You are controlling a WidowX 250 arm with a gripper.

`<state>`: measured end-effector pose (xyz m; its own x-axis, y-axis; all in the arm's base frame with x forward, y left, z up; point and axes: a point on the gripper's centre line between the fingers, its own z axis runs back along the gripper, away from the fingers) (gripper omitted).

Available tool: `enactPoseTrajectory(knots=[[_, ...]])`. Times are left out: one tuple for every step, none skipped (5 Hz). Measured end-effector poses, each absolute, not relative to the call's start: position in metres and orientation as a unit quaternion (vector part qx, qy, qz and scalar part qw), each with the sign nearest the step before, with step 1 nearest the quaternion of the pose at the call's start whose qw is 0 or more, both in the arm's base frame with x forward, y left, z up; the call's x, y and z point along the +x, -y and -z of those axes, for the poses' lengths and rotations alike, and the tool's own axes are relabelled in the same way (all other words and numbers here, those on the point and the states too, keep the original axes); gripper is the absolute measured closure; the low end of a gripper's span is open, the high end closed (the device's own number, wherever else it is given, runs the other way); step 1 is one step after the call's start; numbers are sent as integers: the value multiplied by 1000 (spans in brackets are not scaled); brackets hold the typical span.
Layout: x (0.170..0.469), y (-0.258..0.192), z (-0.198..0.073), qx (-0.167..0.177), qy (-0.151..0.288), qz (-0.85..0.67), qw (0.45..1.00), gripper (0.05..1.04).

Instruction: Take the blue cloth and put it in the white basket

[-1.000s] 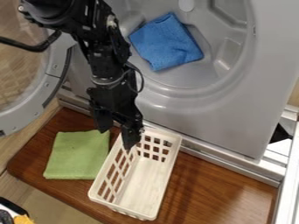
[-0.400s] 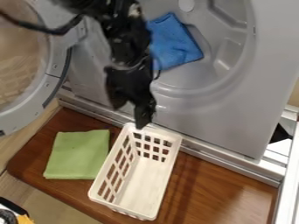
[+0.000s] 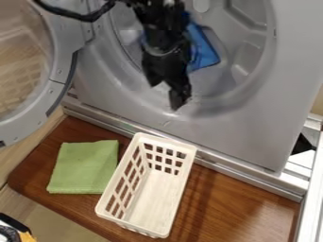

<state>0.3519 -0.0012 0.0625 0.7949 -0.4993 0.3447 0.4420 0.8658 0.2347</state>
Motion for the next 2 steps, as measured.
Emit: enactPoseTrajectory(knots=[[378, -9, -66, 74, 242, 244, 936, 83], [390, -17, -58, 68, 272, 235, 931, 83]])
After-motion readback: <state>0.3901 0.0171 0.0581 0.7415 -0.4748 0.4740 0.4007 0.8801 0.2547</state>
